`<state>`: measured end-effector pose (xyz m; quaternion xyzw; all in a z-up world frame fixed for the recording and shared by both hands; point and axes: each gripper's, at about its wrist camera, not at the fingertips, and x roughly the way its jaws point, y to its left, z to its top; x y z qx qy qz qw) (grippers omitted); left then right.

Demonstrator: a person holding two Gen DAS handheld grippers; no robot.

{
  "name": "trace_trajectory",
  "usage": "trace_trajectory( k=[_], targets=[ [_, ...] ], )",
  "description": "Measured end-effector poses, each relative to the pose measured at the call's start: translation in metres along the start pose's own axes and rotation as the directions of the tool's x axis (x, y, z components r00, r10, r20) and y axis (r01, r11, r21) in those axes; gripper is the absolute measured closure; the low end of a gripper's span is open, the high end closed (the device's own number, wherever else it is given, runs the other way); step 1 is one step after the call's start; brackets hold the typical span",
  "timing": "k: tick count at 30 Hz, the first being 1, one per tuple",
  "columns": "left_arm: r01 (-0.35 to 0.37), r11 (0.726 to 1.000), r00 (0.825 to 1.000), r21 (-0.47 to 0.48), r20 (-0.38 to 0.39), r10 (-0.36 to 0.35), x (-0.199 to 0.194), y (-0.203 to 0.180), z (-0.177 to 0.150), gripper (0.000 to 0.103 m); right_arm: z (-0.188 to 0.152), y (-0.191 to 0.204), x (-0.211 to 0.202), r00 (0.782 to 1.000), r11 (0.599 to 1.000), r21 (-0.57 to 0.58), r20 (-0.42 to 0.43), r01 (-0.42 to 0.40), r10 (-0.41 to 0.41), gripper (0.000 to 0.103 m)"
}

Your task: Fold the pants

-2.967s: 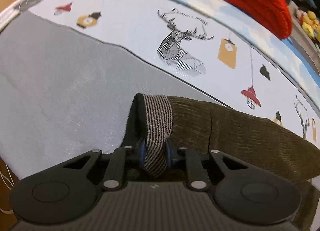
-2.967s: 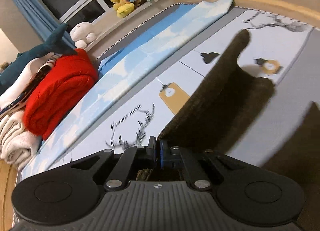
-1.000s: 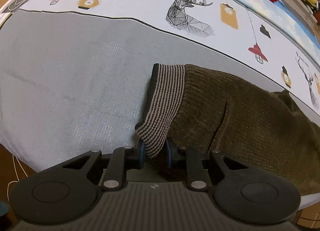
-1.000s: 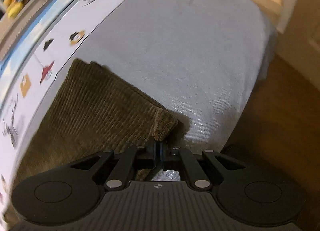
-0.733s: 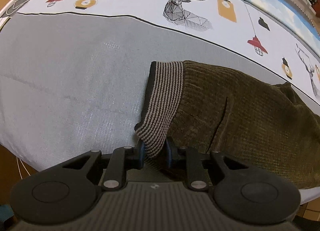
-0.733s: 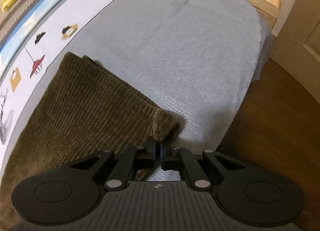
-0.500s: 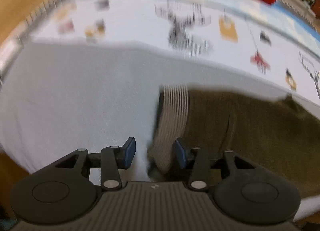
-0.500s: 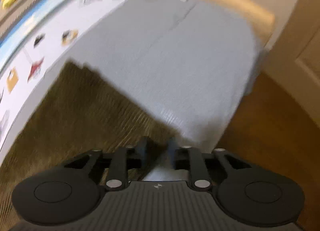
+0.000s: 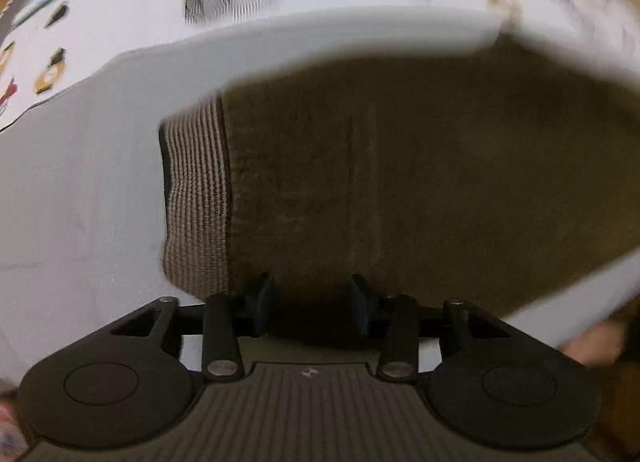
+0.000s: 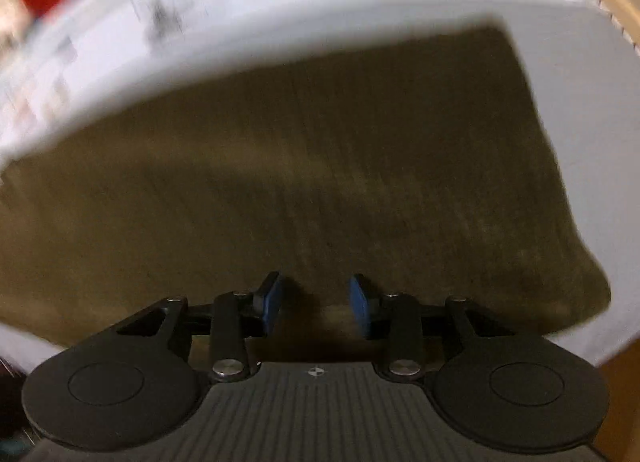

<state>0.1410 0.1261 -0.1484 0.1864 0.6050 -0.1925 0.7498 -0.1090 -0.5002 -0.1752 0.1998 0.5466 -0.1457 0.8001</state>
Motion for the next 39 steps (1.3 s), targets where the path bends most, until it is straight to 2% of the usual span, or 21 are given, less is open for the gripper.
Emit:
trace_trajectory(
  k=[2, 4, 8, 9, 11, 12, 13, 14, 16, 18, 23, 26, 30, 34, 35, 37, 39],
  targets=[
    [0.006, 1.0, 1.0, 0.002, 0.023, -0.006, -0.004, -0.001, 0.0, 0.057, 0.002, 0.004, -0.005, 1.0, 1.0, -0.013, 0.021, 0.0, 0.0, 0.062],
    [0.019, 1.0, 0.996, -0.006, 0.09, -0.019, -0.016, -0.002, 0.002, 0.057, 0.006, 0.006, -0.01, 0.999, 1.0, 0.015, 0.044, -0.003, 0.002, 0.062],
    [0.067, 0.997, 0.973, -0.043, 0.223, -0.056, -0.036, -0.001, 0.009, 0.056, 0.017, 0.03, -0.03, 0.985, 0.999, -0.038, 0.171, -0.031, 0.037, 0.062],
    [0.057, 0.997, 0.975, -0.05, 0.218, -0.045, -0.034, 0.001, 0.011, 0.056, 0.021, 0.037, -0.034, 0.979, 0.998, -0.048, 0.2, -0.04, 0.049, 0.062],
    [-0.033, 0.997, 0.994, -0.066, 0.104, 0.04, -0.013, 0.006, 0.015, 0.06, 0.034, 0.048, -0.039, 0.968, 0.997, -0.06, 0.243, -0.048, 0.061, 0.062],
    [-0.062, 0.997, 0.997, -0.056, 0.047, 0.064, -0.003, 0.007, 0.013, 0.065, 0.04, 0.057, -0.04, 0.963, 0.996, -0.067, 0.262, -0.05, 0.066, 0.062],
    [-0.068, 0.997, 0.997, -0.029, 0.036, 0.069, 0.001, 0.004, 0.011, 0.066, 0.046, 0.067, -0.041, 0.957, 0.995, -0.076, 0.279, -0.058, 0.077, 0.062],
    [-0.073, 0.997, 0.996, -0.016, 0.044, 0.073, 0.0, 0.001, 0.012, 0.065, 0.053, 0.074, -0.04, 0.953, 0.994, -0.084, 0.29, -0.066, 0.088, 0.063],
    [-0.063, 0.997, 0.997, -0.036, 0.047, 0.064, -0.001, 0.001, 0.012, 0.063, 0.065, 0.09, -0.04, 0.942, 0.991, -0.105, 0.316, -0.088, 0.117, 0.074],
    [-0.06, 0.998, 0.997, -0.035, 0.05, 0.061, -0.001, 0.001, 0.009, 0.063, 0.076, 0.11, -0.041, 0.927, 0.984, -0.135, 0.341, -0.117, 0.157, 0.095],
    [-0.049, 0.997, 0.997, -0.054, 0.053, 0.052, -0.002, 0.008, 0.011, 0.062, 0.108, 0.171, -0.044, 0.884, 0.959, -0.213, 0.39, -0.186, 0.259, 0.097],
    [-0.041, 0.997, 0.998, -0.06, 0.054, 0.044, -0.005, 0.012, 0.01, 0.061, 0.127, 0.213, -0.034, 0.867, 0.93, -0.243, 0.356, -0.275, 0.349, 0.094],
    [-0.036, 0.997, 0.998, -0.067, 0.052, 0.04, -0.003, 0.012, 0.01, 0.061, 0.135, 0.278, -0.024, 0.846, 0.868, -0.335, 0.268, -0.367, 0.462, 0.094],
    [-0.036, 0.997, 0.998, -0.071, 0.047, 0.039, -0.002, 0.011, 0.012, 0.06, 0.142, 0.339, 0.0, 0.842, 0.809, -0.401, 0.148, -0.429, 0.519, 0.093],
    [-0.036, 0.997, 0.998, -0.071, 0.046, 0.039, -0.001, 0.011, 0.013, 0.06, 0.144, 0.354, 0.01, 0.845, 0.8, -0.408, 0.113, -0.441, 0.523, 0.091],
    [-0.035, 0.997, 0.998, -0.07, 0.044, 0.038, 0.0, 0.011, 0.014, 0.059, 0.146, 0.373, 0.025, 0.848, 0.786, -0.411, 0.056, -0.462, 0.527, 0.078],
    [-0.03, 0.997, 0.999, -0.072, 0.043, 0.033, 0.0, 0.011, 0.014, 0.059, 0.148, 0.394, 0.042, 0.848, 0.775, -0.411, 0.006, -0.481, 0.529, 0.059]
  ],
)
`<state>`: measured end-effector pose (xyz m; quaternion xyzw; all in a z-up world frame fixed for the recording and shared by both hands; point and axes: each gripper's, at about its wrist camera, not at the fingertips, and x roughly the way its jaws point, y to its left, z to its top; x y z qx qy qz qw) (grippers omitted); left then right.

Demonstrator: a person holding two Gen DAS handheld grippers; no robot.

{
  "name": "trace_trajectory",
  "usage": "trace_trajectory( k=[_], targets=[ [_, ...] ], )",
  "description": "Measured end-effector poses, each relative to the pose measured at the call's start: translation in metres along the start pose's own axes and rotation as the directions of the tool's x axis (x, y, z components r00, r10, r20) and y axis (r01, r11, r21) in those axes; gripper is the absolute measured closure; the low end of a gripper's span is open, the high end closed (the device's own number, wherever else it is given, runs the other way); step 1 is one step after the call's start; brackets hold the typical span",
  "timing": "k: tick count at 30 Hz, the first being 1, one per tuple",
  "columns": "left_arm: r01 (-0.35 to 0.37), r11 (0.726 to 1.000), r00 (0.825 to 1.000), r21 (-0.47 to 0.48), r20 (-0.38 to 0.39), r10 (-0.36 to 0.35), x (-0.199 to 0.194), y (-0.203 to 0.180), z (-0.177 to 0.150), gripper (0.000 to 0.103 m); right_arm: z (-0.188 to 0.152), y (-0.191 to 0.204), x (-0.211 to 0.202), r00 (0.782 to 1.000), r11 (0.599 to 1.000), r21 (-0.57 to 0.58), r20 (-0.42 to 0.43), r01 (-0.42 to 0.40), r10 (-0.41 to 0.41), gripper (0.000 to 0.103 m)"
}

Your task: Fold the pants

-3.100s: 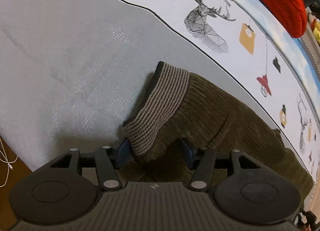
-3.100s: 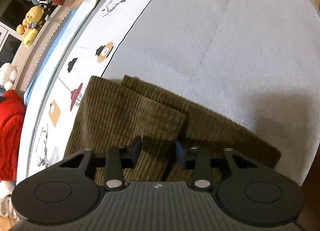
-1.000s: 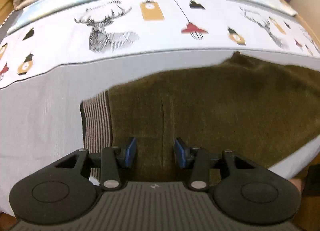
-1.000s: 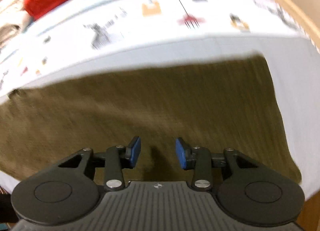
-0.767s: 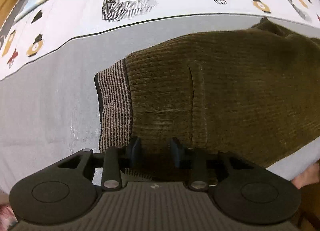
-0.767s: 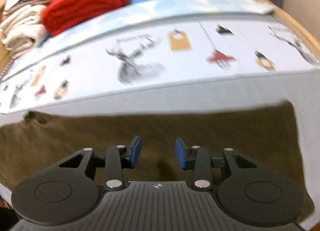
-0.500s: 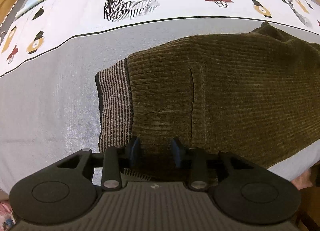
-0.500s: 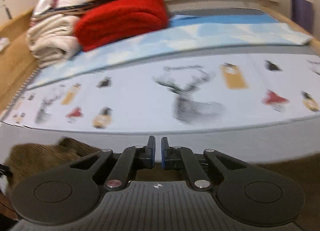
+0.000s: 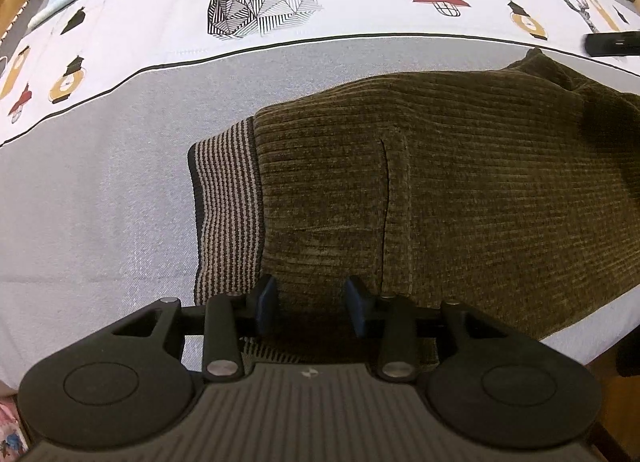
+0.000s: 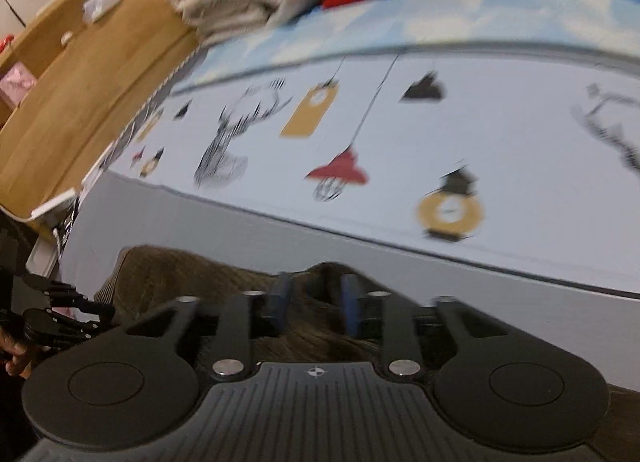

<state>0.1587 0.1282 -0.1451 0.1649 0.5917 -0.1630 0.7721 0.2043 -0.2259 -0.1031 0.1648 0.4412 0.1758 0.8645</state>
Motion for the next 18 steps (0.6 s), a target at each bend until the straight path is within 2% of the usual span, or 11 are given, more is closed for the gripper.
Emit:
trace_trajectory(
  k=[2, 4, 6, 7, 8, 9, 11, 13, 15, 18],
  targets=[
    [0.009, 1.0, 1.0, -0.001, 0.002, -0.009, 0.0, 0.001, 0.0, 0.059, 0.002, 0.005, 0.019, 1.0, 1.0, 0.006, -0.028, -0.004, 0.004, 0.055],
    [0.022, 1.0, 1.0, -0.004, 0.005, -0.022, 0.0, 0.004, -0.001, 0.059, 0.005, 0.007, 0.038, 0.998, 1.0, 0.012, -0.068, -0.005, 0.006, 0.054],
    [0.036, 0.999, 0.999, -0.003, 0.012, -0.036, -0.001, 0.006, -0.003, 0.059, 0.006, 0.006, 0.055, 0.992, 1.0, 0.008, -0.123, 0.027, -0.026, 0.056],
    [0.041, 0.999, 0.999, 0.0, 0.014, -0.041, -0.001, 0.007, -0.003, 0.059, 0.007, 0.005, 0.063, 0.988, 1.0, 0.007, -0.154, 0.024, -0.022, 0.06],
    [0.046, 0.999, 0.999, 0.001, 0.016, -0.046, -0.001, 0.008, -0.004, 0.059, 0.008, 0.005, 0.069, 0.985, 1.0, 0.001, -0.172, 0.019, -0.019, 0.082],
    [0.052, 0.999, 0.998, 0.004, 0.019, -0.052, -0.002, 0.009, -0.005, 0.06, 0.011, 0.004, 0.071, 0.985, 0.999, -0.018, -0.167, 0.034, -0.037, 0.093],
    [0.057, 0.998, 0.998, 0.013, 0.024, -0.057, -0.003, 0.01, -0.006, 0.06, 0.026, 0.001, 0.062, 0.997, 1.0, 0.003, -0.076, 0.003, -0.003, 0.094],
    [0.057, 0.998, 0.998, 0.022, 0.034, -0.058, -0.004, 0.01, -0.007, 0.06, 0.037, -0.003, 0.055, 1.0, 0.998, 0.058, -0.011, -0.008, 0.008, 0.094],
    [0.063, 0.998, 0.997, 0.02, 0.035, -0.064, -0.005, 0.011, -0.008, 0.06, 0.035, -0.001, 0.058, 1.0, 1.0, 0.022, -0.01, 0.005, -0.005, 0.094],
    [0.064, 0.998, 0.997, 0.019, 0.037, -0.065, -0.006, 0.01, -0.009, 0.06, 0.023, 0.002, 0.069, 0.997, 0.997, -0.029, -0.051, 0.065, -0.066, 0.092]
  ],
)
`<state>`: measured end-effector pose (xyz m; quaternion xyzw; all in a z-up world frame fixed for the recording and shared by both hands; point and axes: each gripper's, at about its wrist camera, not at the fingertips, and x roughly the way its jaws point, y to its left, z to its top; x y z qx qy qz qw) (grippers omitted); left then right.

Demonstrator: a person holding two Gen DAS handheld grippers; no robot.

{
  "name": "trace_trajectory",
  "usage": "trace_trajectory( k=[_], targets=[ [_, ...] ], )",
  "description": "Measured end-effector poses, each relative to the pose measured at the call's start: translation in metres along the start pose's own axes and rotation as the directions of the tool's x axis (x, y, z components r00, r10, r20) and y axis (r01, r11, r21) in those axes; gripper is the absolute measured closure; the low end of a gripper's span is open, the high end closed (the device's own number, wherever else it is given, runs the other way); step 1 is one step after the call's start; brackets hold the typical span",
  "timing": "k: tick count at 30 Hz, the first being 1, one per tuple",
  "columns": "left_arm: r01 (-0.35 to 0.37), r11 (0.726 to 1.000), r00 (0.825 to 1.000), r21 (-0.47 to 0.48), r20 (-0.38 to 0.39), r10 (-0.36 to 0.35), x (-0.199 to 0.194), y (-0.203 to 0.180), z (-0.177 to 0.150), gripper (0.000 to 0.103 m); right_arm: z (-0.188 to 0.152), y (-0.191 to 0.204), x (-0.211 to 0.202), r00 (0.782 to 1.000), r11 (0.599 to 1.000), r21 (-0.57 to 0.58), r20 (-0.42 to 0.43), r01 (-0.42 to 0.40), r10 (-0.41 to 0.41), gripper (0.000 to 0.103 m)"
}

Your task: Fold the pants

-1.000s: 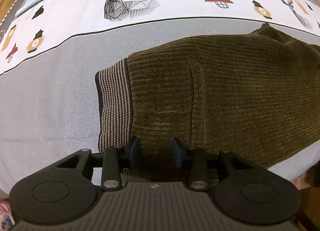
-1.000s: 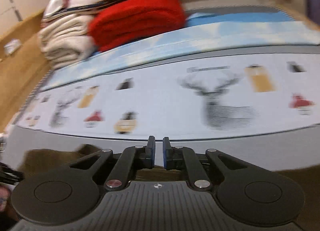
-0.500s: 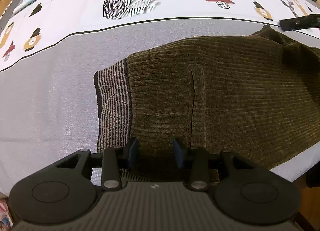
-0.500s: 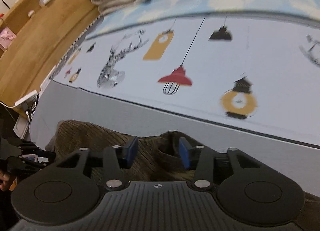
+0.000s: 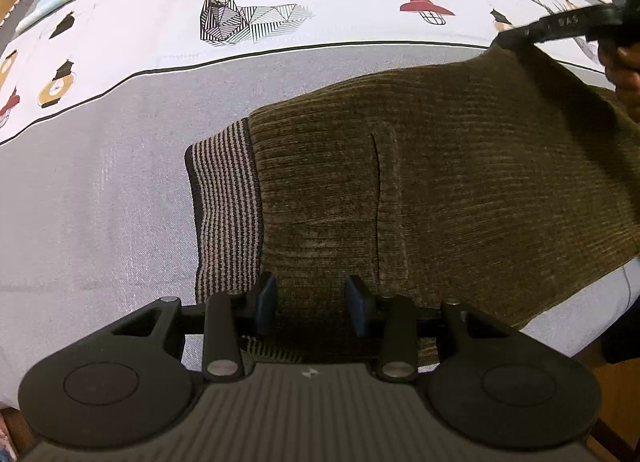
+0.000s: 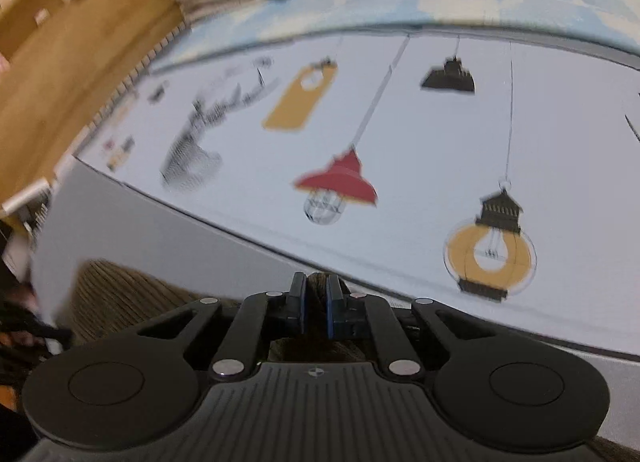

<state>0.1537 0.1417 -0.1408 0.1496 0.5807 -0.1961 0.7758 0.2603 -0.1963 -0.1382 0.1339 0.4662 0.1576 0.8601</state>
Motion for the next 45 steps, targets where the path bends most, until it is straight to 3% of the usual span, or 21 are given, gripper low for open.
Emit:
trace_trajectory(
  k=[3, 5, 7, 10, 12, 14, 19, 25, 26, 27, 28, 33, 36, 38, 39, 41, 43, 44, 45],
  targets=[
    [-0.008, 1.0, 1.0, 0.005, -0.002, 0.008, -0.001, -0.001, 0.0, 0.06, 0.0, -0.009, -0.013, 0.993, 0.994, 0.042, 0.049, 0.101, -0.103, 0.086],
    [-0.012, 1.0, 1.0, 0.008, 0.0, 0.012, -0.002, -0.002, 0.0, 0.06, 0.004, -0.024, -0.033, 0.972, 0.977, 0.117, 0.131, 0.18, -0.195, 0.086],
    [-0.013, 1.0, 1.0, 0.004, 0.001, 0.013, -0.004, -0.002, 0.001, 0.06, 0.003, -0.043, -0.062, 0.95, 0.96, 0.19, 0.195, 0.207, -0.244, 0.086],
    [-0.016, 1.0, 1.0, 0.005, -0.001, 0.016, -0.004, -0.003, 0.002, 0.06, -0.006, -0.069, -0.092, 0.961, 0.967, 0.204, 0.197, 0.154, -0.194, 0.081],
    [-0.029, 0.999, 1.0, 0.016, -0.005, 0.029, -0.003, -0.006, 0.003, 0.059, -0.018, -0.08, -0.102, 0.98, 0.981, 0.157, 0.141, 0.117, -0.14, 0.065],
    [-0.042, 0.999, 0.999, 0.028, -0.008, 0.042, -0.002, -0.01, 0.004, 0.057, -0.032, -0.085, -0.107, 0.988, 0.989, 0.073, 0.082, 0.126, -0.132, 0.061],
    [-0.07, 0.996, 0.997, 0.049, -0.017, 0.071, 0.002, -0.018, 0.006, 0.053, -0.07, -0.08, -0.104, 0.984, 0.973, -0.163, -0.045, 0.163, -0.172, 0.059],
    [-0.094, 0.994, 0.995, 0.06, -0.027, 0.096, 0.005, -0.022, 0.007, 0.052, -0.081, -0.065, -0.099, 0.977, 0.927, -0.32, -0.02, 0.195, -0.212, 0.057],
    [-0.096, 0.994, 0.995, 0.06, -0.029, 0.098, 0.005, -0.023, 0.007, 0.052, -0.08, -0.064, -0.1, 0.977, 0.922, -0.334, -0.016, 0.194, -0.212, 0.067],
    [-0.098, 0.993, 0.995, 0.06, -0.03, 0.1, 0.005, -0.023, 0.008, 0.052, -0.08, -0.064, -0.101, 0.982, 0.925, -0.34, -0.021, 0.171, -0.19, 0.088],
    [-0.1, 0.993, 0.994, 0.06, -0.031, 0.102, 0.005, -0.024, 0.008, 0.052, -0.079, -0.063, -0.1, 0.986, 0.93, -0.338, -0.036, 0.142, -0.163, 0.094],
    [-0.101, 0.993, 0.994, 0.054, -0.034, 0.103, 0.005, -0.023, 0.01, 0.052, -0.077, -0.06, -0.104, 0.992, 0.927, -0.366, -0.053, 0.084, -0.111, 0.102],
    [-0.103, 0.993, 0.994, 0.054, -0.029, 0.105, 0.005, -0.024, 0.011, 0.051, -0.061, -0.079, -0.12, 0.984, 0.958, -0.229, 0.073, 0.174, -0.161, 0.103],
    [-0.107, 0.993, 0.994, 0.056, -0.03, 0.109, 0.005, -0.026, 0.011, 0.051, -0.056, -0.089, -0.126, 0.965, 0.956, -0.154, 0.117, 0.25, -0.234, 0.103],
    [-0.108, 0.993, 0.994, 0.058, -0.029, 0.11, 0.005, -0.026, 0.011, 0.051, -0.057, -0.094, -0.128, 0.963, 0.957, -0.132, 0.115, 0.259, -0.244, 0.103],
    [-0.107, 0.993, 0.994, 0.058, -0.027, 0.108, 0.004, -0.026, 0.011, 0.051, -0.063, -0.096, -0.131, 0.98, 0.974, -0.129, 0.094, 0.187, -0.176, 0.103],
    [-0.106, 0.993, 0.994, 0.06, -0.025, 0.107, 0.004, -0.026, 0.01, 0.051, -0.068, -0.089, -0.134, 0.983, 0.966, -0.189, 0.091, 0.174, -0.159, 0.101],
    [-0.107, 0.993, 0.994, 0.059, -0.025, 0.108, 0.004, -0.026, 0.01, 0.051, -0.07, -0.087, -0.136, 0.984, 0.964, -0.204, 0.094, 0.169, -0.152, 0.092],
    [-0.108, 0.992, 0.994, 0.059, -0.025, 0.109, 0.003, -0.026, 0.01, 0.051, -0.071, -0.088, -0.138, 0.986, 0.967, -0.201, 0.09, 0.156, -0.14, 0.074]
  ],
)
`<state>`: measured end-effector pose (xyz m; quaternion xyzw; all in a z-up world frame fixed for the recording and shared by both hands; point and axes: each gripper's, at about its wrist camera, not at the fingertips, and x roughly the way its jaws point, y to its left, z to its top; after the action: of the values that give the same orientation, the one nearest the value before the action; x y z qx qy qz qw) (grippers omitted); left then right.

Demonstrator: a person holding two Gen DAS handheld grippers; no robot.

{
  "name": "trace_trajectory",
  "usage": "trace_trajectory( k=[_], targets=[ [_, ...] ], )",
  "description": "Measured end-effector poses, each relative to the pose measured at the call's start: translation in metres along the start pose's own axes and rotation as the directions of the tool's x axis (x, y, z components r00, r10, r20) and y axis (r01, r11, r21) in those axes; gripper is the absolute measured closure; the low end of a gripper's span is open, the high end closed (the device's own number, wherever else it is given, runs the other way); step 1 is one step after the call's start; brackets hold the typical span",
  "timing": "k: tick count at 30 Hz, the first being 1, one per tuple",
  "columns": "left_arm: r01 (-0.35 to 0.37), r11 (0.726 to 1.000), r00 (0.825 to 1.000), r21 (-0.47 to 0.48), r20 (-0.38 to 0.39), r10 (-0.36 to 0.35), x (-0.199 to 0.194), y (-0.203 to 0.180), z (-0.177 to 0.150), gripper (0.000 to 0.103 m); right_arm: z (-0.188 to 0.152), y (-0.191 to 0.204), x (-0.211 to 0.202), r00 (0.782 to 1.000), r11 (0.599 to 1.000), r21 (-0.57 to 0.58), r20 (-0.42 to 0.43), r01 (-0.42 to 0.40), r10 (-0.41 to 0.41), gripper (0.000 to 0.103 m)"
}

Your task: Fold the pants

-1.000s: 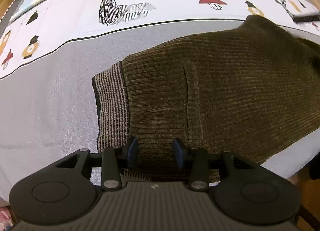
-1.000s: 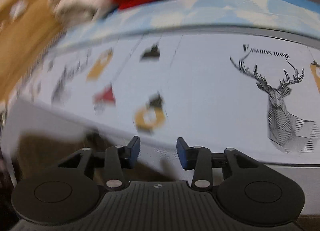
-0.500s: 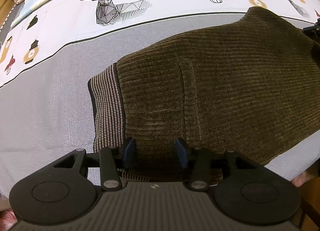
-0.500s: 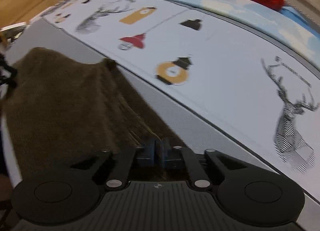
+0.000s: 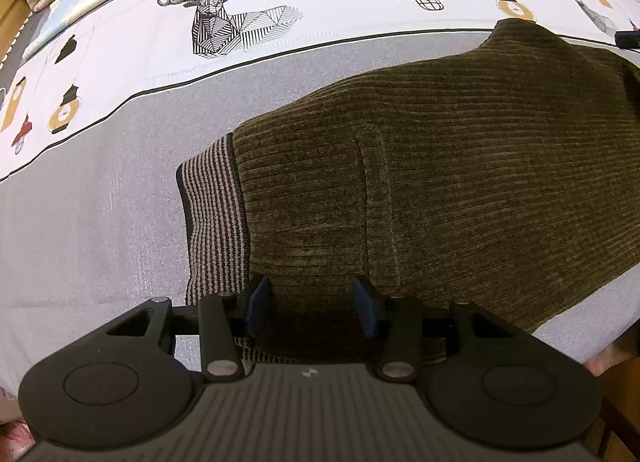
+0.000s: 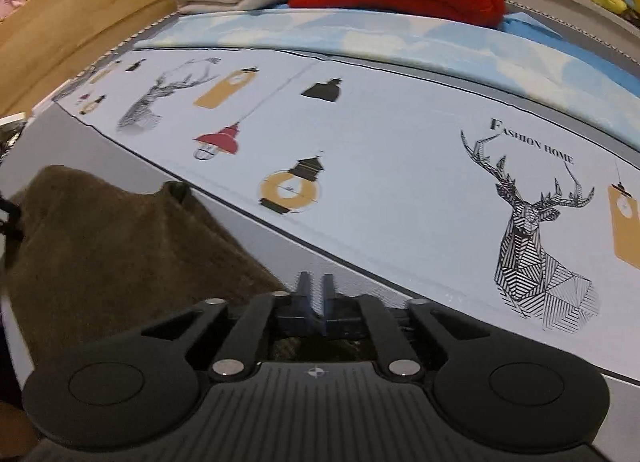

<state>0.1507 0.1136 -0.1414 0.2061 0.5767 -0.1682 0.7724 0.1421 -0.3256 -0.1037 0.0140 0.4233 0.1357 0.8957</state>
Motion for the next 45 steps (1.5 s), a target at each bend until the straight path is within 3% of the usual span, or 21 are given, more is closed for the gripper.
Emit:
trace_trajectory(
  k=[2, 3, 8, 10, 11, 13, 17, 22, 26, 30, 33, 35, 37, 39, 40, 42, 43, 45],
  targets=[
    [-0.004, 1.0, 1.0, 0.004, 0.0, 0.004, 0.0, -0.001, 0.0, 0.051, -0.003, -0.002, -0.003, 1.0, 1.0, -0.003, -0.007, 0.014, -0.014, 0.056],
    [-0.006, 1.0, 1.0, 0.008, 0.0, 0.006, 0.0, -0.001, 0.001, 0.051, -0.005, -0.004, -0.005, 0.999, 0.999, -0.015, -0.01, 0.034, -0.034, 0.055],
    [-0.016, 1.0, 1.0, 0.016, -0.003, 0.016, 0.001, -0.004, 0.002, 0.05, -0.016, -0.011, -0.009, 0.998, 0.999, -0.036, -0.061, 0.026, -0.028, 0.056],
    [-0.018, 1.0, 1.0, 0.015, 0.004, 0.018, -0.001, -0.005, 0.003, 0.05, -0.022, -0.008, -0.003, 0.994, 0.994, -0.099, -0.099, 0.042, -0.052, 0.072],
    [-0.021, 1.0, 1.0, 0.014, 0.01, 0.021, -0.002, -0.005, 0.004, 0.05, -0.025, -0.006, 0.003, 0.986, 0.984, -0.144, -0.119, 0.102, -0.119, 0.085],
    [-0.028, 1.0, 0.999, 0.007, 0.026, 0.028, -0.007, -0.007, 0.007, 0.05, -0.029, -0.009, 0.013, 0.97, 0.971, -0.158, -0.137, 0.181, -0.203, 0.084],
    [-0.011, 1.0, 0.995, -0.002, 0.095, 0.011, -0.022, -0.015, 0.016, 0.05, -0.031, -0.012, 0.01, 0.971, 0.974, -0.124, -0.127, 0.187, -0.203, 0.084],
    [0.015, 0.999, 0.987, 0.032, 0.158, -0.02, -0.031, -0.034, 0.027, 0.05, -0.041, -0.027, -0.001, 0.963, 0.969, -0.086, -0.119, 0.233, -0.242, 0.073],
    [0.016, 0.998, 0.986, 0.057, 0.162, -0.025, -0.029, -0.048, 0.035, 0.05, -0.056, -0.051, -0.016, 0.933, 0.941, -0.036, -0.125, 0.336, -0.338, 0.073],
    [0.008, 0.997, 0.988, 0.077, 0.155, -0.019, -0.025, -0.058, 0.043, 0.05, -0.082, -0.083, -0.043, 0.924, 0.925, 0.06, -0.101, 0.375, -0.368, 0.073],
    [0.005, 0.996, 0.988, 0.09, 0.154, -0.019, -0.024, -0.066, 0.047, 0.05, -0.106, -0.104, -0.068, 0.906, 0.899, 0.11, -0.069, 0.423, -0.418, 0.073],
    [0.005, 0.995, 0.988, 0.102, 0.154, -0.021, -0.023, -0.072, 0.051, 0.05, -0.123, -0.122, -0.08, 0.876, 0.864, 0.141, -0.077, 0.483, -0.477, 0.073],
    [0.004, 0.993, 0.988, 0.118, 0.156, -0.022, -0.022, -0.078, 0.054, 0.05, -0.146, -0.145, -0.092, 0.807, 0.787, 0.181, -0.123, 0.59, -0.577, 0.071],
    [0.003, 0.992, 0.987, 0.128, 0.161, -0.023, -0.022, -0.082, 0.058, 0.05, -0.173, -0.177, -0.11, 0.743, 0.688, 0.288, -0.178, 0.666, -0.645, 0.057],
    [0.003, 0.992, 0.986, 0.13, 0.163, -0.025, -0.023, -0.083, 0.058, 0.05, -0.183, -0.189, -0.12, 0.725, 0.645, 0.35, -0.187, 0.679, -0.662, 0.057],
    [0.002, 0.991, 0.986, 0.131, 0.164, -0.023, -0.023, -0.085, 0.062, 0.049, -0.203, -0.212, -0.146, 0.72, 0.569, 0.502, -0.174, 0.652, -0.672, 0.074],
    [-0.001, 0.991, 0.986, 0.132, 0.164, -0.021, -0.022, -0.086, 0.063, 0.049, -0.209, -0.217, -0.155, 0.71, 0.54, 0.543, -0.158, 0.643, -0.687, 0.074],
    [-0.005, 0.991, 0.987, 0.13, 0.163, -0.017, -0.022, -0.086, 0.066, 0.048, -0.217, -0.223, -0.172, 0.634, 0.454, 0.58, -0.146, 0.677, -0.76, 0.069]
  ],
)
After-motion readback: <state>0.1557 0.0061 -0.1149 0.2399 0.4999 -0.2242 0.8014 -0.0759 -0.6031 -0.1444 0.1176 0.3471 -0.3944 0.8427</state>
